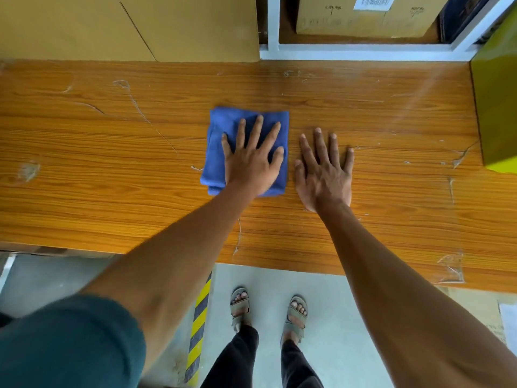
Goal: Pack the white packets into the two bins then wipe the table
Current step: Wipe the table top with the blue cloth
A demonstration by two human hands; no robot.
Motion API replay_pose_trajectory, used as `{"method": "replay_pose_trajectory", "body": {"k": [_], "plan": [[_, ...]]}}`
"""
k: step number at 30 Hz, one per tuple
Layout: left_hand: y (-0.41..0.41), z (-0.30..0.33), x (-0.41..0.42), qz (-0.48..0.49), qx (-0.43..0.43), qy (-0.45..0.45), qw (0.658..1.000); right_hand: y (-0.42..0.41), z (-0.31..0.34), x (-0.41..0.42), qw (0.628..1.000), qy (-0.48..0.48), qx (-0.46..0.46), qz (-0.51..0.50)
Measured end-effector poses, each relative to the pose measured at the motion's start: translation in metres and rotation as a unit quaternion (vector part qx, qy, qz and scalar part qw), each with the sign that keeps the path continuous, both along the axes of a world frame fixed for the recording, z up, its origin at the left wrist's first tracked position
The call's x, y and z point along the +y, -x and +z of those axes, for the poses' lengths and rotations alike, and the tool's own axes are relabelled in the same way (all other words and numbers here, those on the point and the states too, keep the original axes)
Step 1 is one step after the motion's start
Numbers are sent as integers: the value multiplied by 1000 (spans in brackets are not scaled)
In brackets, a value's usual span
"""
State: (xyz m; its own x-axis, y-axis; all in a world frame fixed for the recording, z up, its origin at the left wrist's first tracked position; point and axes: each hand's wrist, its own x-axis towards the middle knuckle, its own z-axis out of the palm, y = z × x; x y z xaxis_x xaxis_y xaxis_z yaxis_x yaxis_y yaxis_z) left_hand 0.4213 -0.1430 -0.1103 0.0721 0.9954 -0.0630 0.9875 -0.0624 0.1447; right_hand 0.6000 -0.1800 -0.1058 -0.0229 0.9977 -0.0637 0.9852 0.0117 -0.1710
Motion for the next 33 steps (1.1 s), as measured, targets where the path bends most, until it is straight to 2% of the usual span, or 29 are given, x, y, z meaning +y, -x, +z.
{"method": "replay_pose_trajectory", "body": {"k": [3,5,9,12,15,20,23,28,31,33], "plan": [[5,-2,-77,-2,3,-15,1000,-1,2,0,1000,2,0,-1],[8,-1,-93,3,4,-4,1000,0,2,1,1000,2,3,-4],[2,-3,-26,11,1,-15,1000,2,-2,1,1000,-5,-2,-4],[-7,2,43,28,-13,18,999,1,-4,2,1000,-10,4,-7],[-11,4,66,23,-3,33,999,0,-5,3,1000,-13,5,-9],[2,-5,-34,-13,11,-34,999,0,-1,1,1000,-8,5,-6],[5,-5,-77,-13,9,-28,999,0,1,2,1000,-6,6,-7],[2,-5,-5,-22,3,-33,999,1,-4,2,1000,-10,8,-8],[-4,0,49,2,-7,2,1000,0,-5,2,1000,-11,2,-7],[-5,0,54,-1,5,10,1000,0,-4,3,1000,-12,3,-8]]}}
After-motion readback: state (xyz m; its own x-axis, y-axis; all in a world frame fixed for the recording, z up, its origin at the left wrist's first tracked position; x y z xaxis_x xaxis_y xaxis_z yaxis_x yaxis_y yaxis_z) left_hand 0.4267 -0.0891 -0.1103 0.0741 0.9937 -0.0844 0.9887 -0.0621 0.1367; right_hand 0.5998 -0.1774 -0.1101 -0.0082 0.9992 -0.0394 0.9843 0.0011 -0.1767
